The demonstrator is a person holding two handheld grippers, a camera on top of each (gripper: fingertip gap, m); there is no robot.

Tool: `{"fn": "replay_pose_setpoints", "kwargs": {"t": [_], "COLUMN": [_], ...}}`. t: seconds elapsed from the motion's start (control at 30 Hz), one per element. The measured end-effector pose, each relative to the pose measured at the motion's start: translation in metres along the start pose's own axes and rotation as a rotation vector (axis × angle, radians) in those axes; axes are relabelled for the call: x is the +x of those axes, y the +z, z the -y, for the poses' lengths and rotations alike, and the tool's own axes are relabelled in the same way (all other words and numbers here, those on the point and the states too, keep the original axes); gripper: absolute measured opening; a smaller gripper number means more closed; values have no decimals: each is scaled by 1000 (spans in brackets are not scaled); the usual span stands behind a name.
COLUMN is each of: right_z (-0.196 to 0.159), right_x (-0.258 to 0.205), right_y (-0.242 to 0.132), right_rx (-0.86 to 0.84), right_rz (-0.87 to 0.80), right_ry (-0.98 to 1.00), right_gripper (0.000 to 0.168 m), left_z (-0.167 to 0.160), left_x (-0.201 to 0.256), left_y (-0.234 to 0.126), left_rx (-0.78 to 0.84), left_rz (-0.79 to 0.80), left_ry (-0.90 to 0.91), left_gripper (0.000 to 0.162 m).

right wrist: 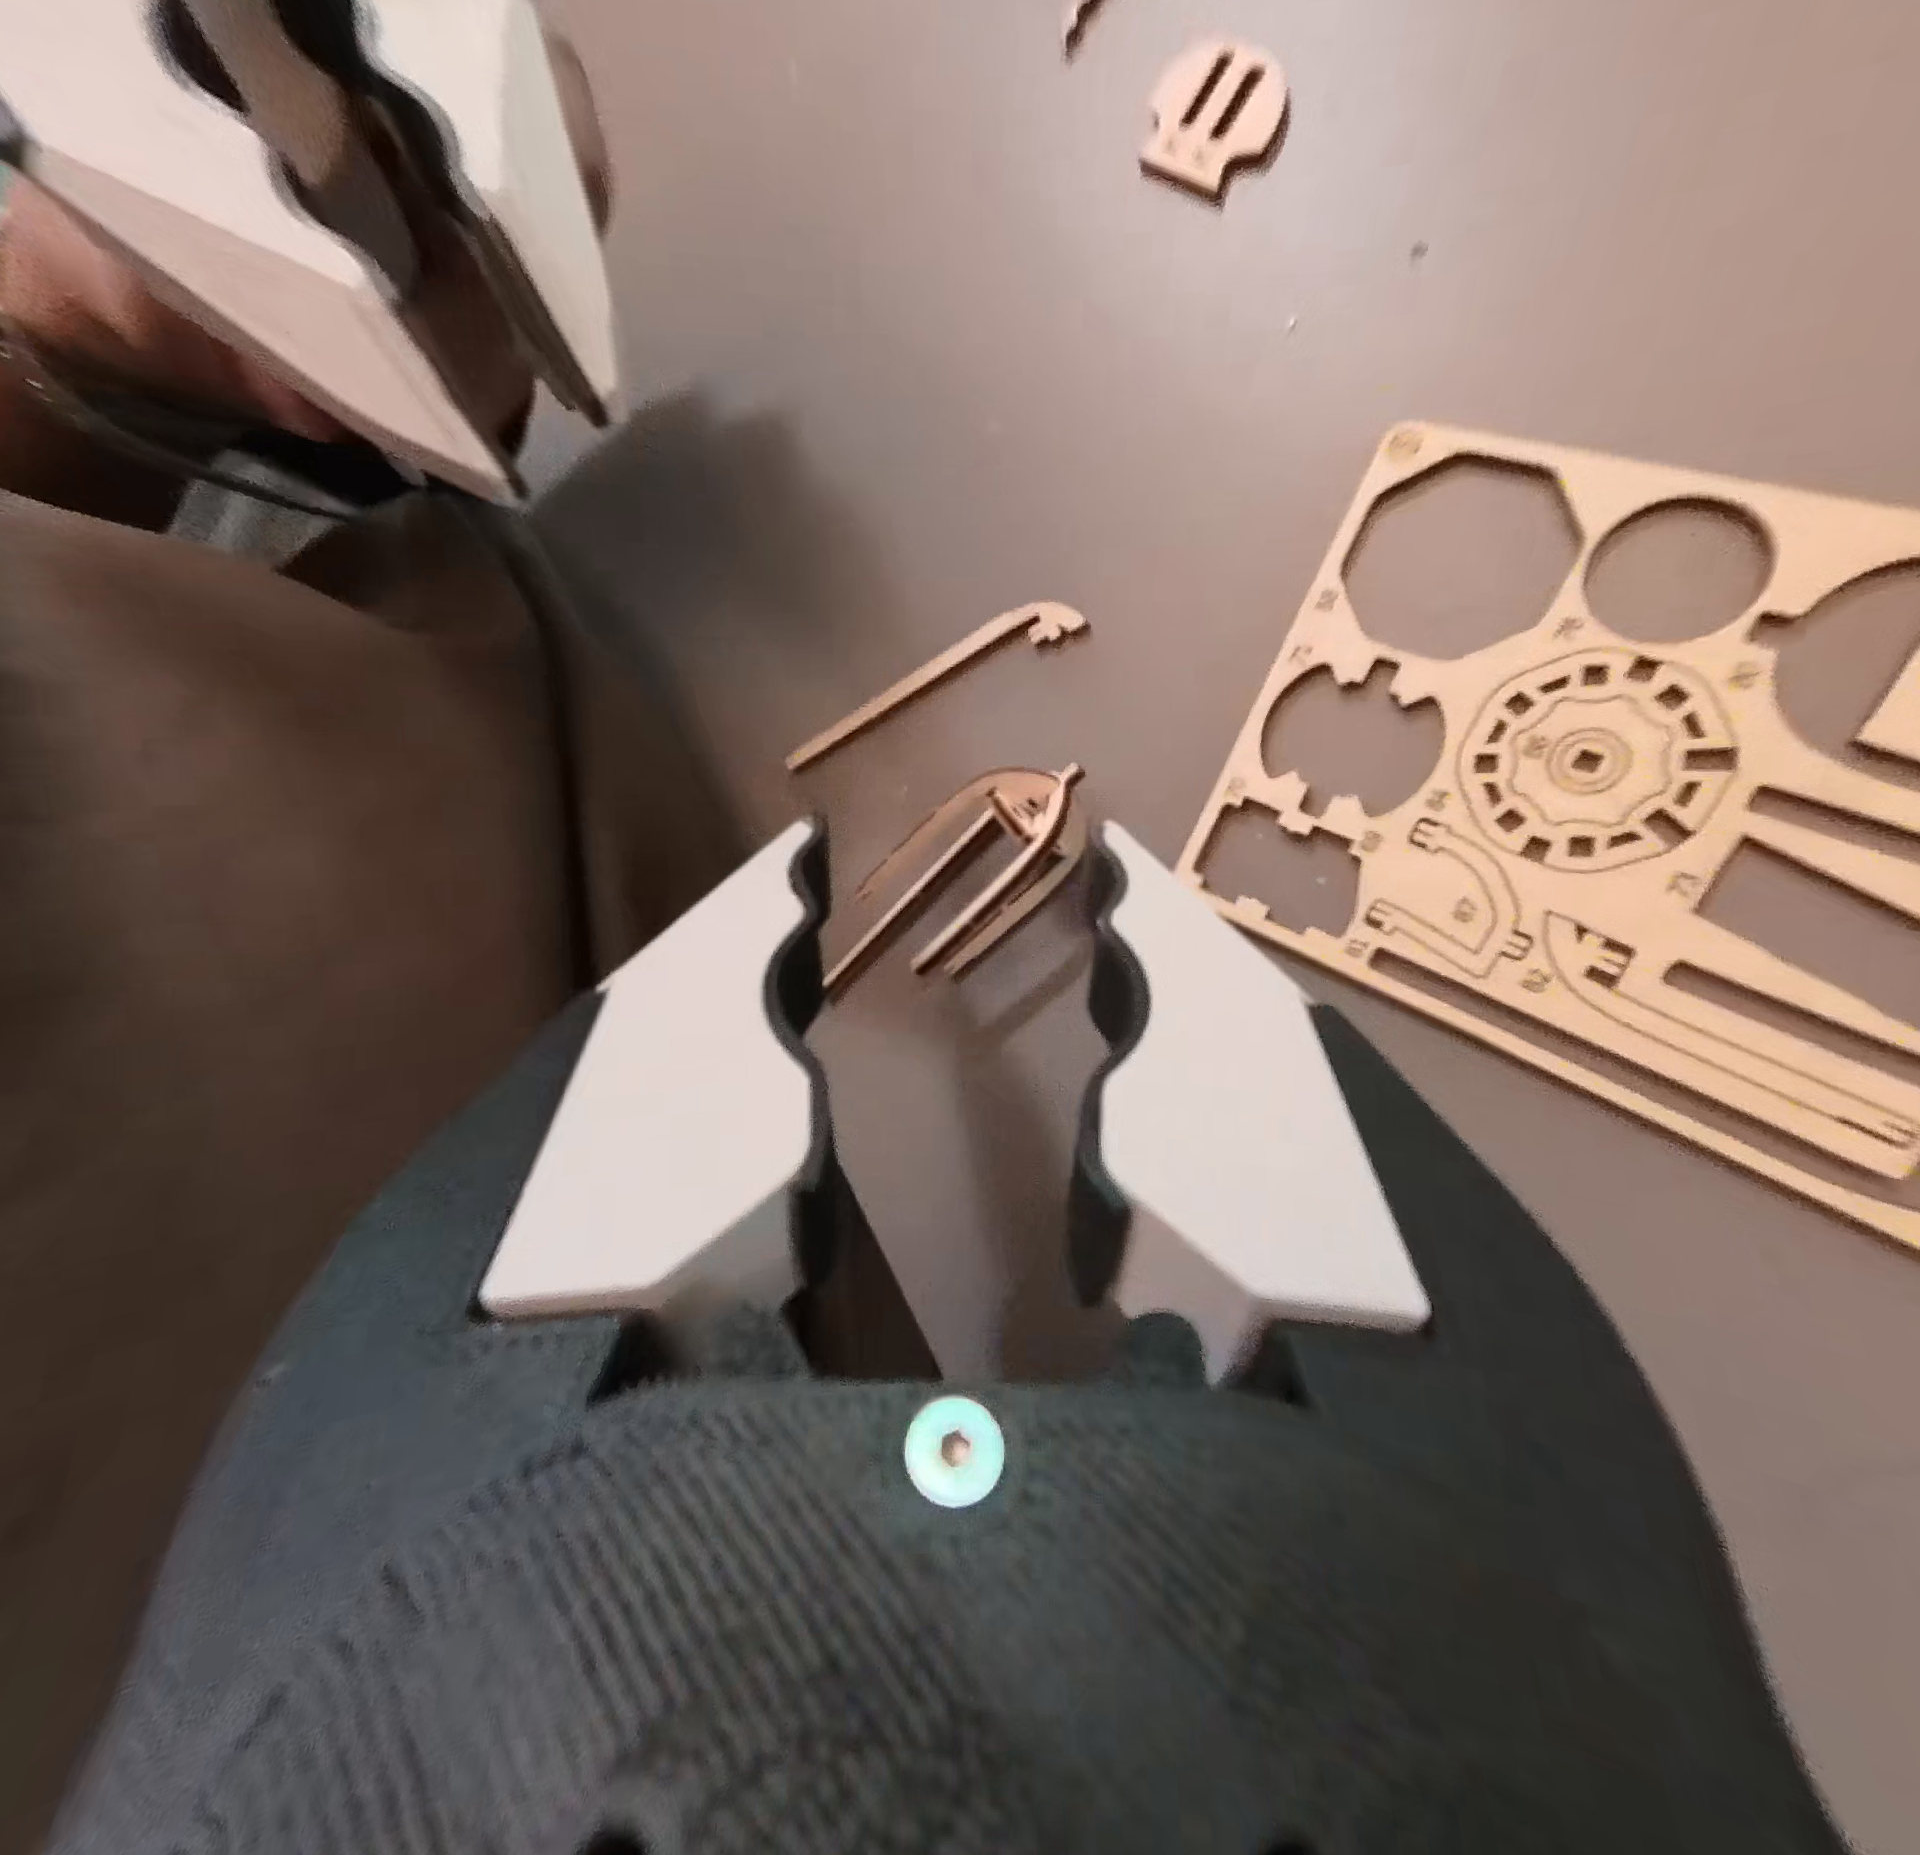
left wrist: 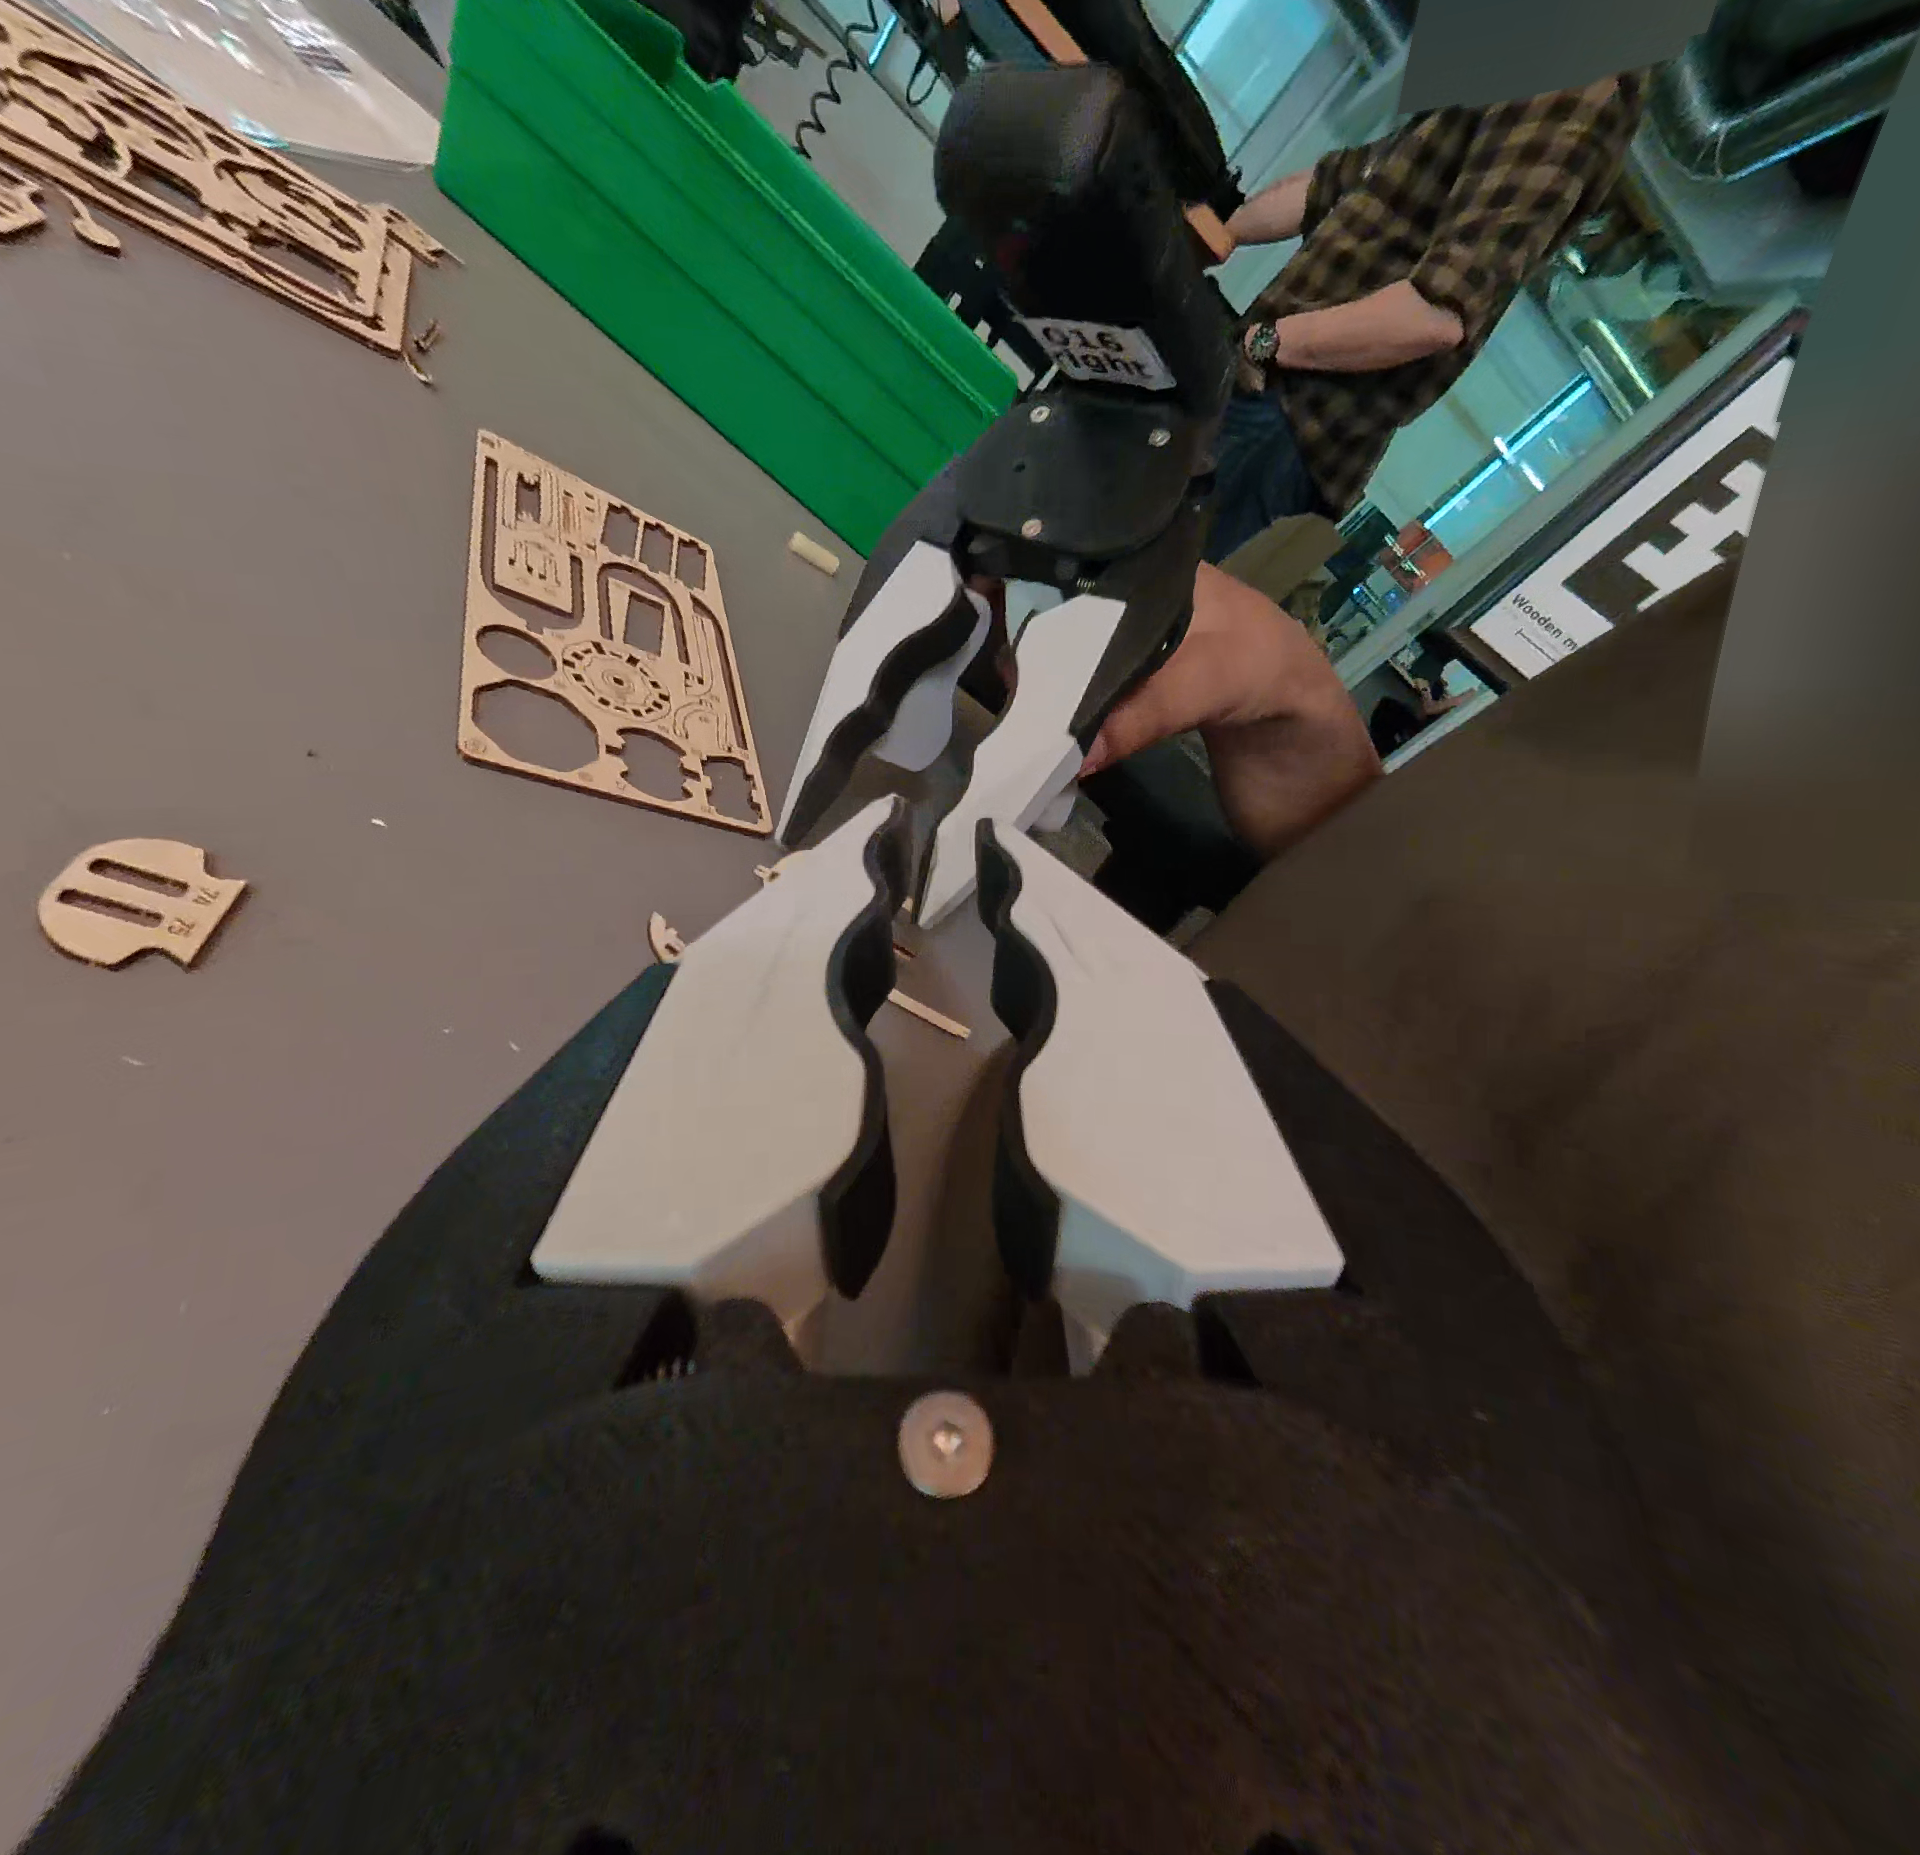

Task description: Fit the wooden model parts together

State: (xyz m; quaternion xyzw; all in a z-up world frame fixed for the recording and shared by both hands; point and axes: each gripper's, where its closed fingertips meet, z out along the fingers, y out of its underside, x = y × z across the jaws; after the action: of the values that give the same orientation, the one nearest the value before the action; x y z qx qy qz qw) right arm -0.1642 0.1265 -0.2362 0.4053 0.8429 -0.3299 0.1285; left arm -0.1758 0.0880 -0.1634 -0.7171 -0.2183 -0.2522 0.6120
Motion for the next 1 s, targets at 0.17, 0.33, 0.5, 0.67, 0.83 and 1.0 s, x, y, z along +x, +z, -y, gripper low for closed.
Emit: {"fn": "replay_pose_setpoints", "kwargs": {"t": [0.17,0.33,0.5,0.67,0.83,1.0], "right_z": [-8,1,48,65,64,64], "right_x": [1,-10,-67,-100,-113,-106], "right_y": [11,5,-38,-65,-65,-54], "right_rx": [-74,-8,332,587,635,606], "right_rz": [-11,75,407,396,368,306], "right_ry": [13,15,-192,-551,-674,-683], "right_gripper": [38,32,32,32,32,32], "left_z": [3,9,27,34,21,11], "left_x": [3,8,22,57,63,71], "left_y": [-5,-12,-26,-38,-28,-25], "left_rx": [15,52,140,181,114,53], "left_rz": [-5,-34,-151,-450,-453,-475], "left_ry": [0,-10,-29,-187,-183,-139], "left_gripper": [12,15,24,28,22,7]}}
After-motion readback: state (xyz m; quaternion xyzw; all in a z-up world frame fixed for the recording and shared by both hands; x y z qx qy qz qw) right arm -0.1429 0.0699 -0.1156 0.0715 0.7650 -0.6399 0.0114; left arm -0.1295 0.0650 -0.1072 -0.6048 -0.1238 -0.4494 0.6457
